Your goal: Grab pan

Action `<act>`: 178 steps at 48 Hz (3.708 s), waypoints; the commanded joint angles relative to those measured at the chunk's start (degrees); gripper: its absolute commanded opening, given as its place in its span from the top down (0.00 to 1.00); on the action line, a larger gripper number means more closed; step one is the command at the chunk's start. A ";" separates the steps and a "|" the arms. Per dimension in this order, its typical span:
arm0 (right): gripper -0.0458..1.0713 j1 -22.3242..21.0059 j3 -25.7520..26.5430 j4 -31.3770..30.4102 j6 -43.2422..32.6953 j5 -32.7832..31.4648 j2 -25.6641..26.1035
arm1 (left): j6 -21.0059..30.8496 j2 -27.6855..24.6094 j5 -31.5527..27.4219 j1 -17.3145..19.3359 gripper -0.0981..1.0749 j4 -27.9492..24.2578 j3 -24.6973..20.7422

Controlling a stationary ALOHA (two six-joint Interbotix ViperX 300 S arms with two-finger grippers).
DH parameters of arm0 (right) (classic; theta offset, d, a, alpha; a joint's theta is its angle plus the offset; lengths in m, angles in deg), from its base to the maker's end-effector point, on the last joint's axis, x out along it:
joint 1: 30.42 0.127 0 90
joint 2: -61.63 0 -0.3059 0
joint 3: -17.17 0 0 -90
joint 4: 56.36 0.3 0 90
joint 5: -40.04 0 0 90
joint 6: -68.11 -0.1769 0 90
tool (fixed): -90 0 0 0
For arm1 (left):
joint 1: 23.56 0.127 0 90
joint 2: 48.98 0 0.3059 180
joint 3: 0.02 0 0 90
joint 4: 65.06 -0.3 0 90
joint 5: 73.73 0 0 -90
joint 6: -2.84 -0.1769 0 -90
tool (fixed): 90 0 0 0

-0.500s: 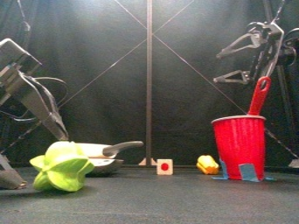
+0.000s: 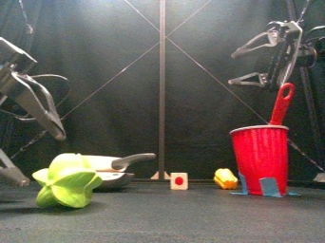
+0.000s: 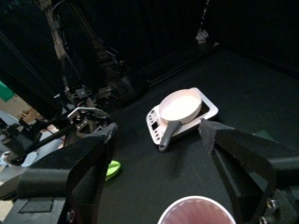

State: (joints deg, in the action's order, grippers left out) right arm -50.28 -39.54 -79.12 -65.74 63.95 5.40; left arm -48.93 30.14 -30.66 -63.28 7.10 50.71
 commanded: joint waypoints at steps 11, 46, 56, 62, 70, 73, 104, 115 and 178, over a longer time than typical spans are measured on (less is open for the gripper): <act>0.03 0.09 6.15 2.81 -0.35 0.70 -7.56 | -20.04 13.89 1.85 8.53 0.09 -1.32 2.02; 0.03 0.88 26.72 12.39 -1.58 -15.82 -29.09 | -54.49 41.13 -8.88 39.37 0.09 -13.71 5.80; 0.03 1.41 33.84 12.57 -1.76 -22.85 -34.80 | -54.40 42.89 -15.64 47.64 0.09 -29.00 4.83; 0.03 1.85 38.14 14.24 -1.58 -27.25 -39.46 | -54.40 44.82 -17.05 52.29 0.09 -37.53 3.96; 0.03 2.11 42.01 14.33 -1.32 -32.17 -43.95 | -54.32 49.22 -17.49 57.39 0.09 -43.07 4.57; 0.03 2.37 42.80 14.33 -1.41 -32.52 -45.00 | -54.40 50.80 -17.84 58.54 0.09 -42.98 5.19; 0.04 3.34 58.36 14.68 -1.23 -42.71 -58.80 | -54.23 53.70 -18.54 60.91 0.09 -43.33 10.63; 0.04 3.34 65.21 13.80 -0.88 -51.33 -64.34 | -54.14 53.70 -18.81 60.64 0.10 -43.33 10.90; 0.23 4.22 71.28 11.78 -0.88 -57.22 -70.84 | -54.14 53.70 -18.81 60.64 0.09 -39.99 11.43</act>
State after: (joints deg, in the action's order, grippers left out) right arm -45.98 30.15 -67.43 -66.62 6.64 -66.67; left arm -102.98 84.02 -49.65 -2.64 -32.89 62.93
